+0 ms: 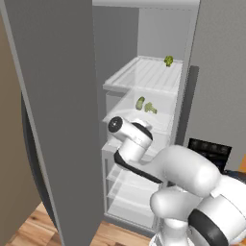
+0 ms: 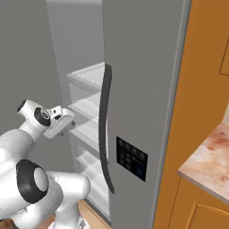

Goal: Place the broccoli and cucumber inside the fridge drawer. Close the drawer after placing the vegetables.

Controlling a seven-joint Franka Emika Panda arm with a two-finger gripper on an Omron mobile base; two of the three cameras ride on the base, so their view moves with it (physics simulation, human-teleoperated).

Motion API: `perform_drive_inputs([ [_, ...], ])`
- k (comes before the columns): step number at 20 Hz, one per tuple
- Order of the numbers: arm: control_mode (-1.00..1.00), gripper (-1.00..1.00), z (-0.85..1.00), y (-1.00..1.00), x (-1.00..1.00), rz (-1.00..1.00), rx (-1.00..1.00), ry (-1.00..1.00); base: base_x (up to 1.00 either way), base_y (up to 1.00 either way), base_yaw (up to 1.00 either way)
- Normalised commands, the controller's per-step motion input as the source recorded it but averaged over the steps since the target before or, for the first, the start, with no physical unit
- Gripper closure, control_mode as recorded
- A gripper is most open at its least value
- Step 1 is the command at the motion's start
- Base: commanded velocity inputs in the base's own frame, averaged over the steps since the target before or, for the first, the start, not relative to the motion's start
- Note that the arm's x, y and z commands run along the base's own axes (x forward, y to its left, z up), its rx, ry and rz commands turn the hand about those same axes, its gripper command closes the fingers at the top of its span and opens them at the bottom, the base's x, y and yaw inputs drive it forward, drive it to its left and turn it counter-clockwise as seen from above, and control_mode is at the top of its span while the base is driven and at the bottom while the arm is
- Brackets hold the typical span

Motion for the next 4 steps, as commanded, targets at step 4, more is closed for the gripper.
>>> perform_drive_inputs([
  [4,-1.00,-1.00,0.37,0.00,-0.96,0.00,0.00,0.00,0.00,0.00,0.00],
])
